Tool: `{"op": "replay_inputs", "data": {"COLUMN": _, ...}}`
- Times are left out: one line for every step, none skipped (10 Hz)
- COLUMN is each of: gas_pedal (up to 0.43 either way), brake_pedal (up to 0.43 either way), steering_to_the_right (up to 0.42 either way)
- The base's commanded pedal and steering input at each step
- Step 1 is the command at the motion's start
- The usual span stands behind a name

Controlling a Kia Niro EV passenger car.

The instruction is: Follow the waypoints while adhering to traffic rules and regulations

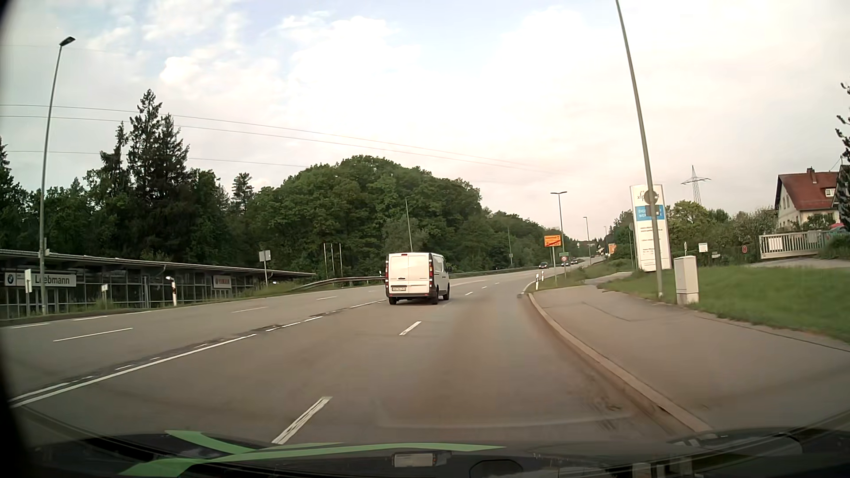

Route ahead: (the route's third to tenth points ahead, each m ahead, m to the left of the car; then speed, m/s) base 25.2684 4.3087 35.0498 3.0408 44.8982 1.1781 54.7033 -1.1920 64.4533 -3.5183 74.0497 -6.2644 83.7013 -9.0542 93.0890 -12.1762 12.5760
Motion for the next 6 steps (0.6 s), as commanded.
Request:
{"op": "replay_inputs", "data": {"gas_pedal": 0.138, "brake_pedal": 0.000, "steering_to_the_right": 0.015}}
{"op": "replay_inputs", "data": {"gas_pedal": 0.138, "brake_pedal": 0.000, "steering_to_the_right": 0.014}}
{"op": "replay_inputs", "data": {"gas_pedal": 0.138, "brake_pedal": 0.000, "steering_to_the_right": 0.015}}
{"op": "replay_inputs", "data": {"gas_pedal": 0.138, "brake_pedal": 0.000, "steering_to_the_right": 0.014}}
{"op": "replay_inputs", "data": {"gas_pedal": 0.138, "brake_pedal": 0.000, "steering_to_the_right": 0.014}}
{"op": "replay_inputs", "data": {"gas_pedal": 0.138, "brake_pedal": 0.000, "steering_to_the_right": 0.015}}
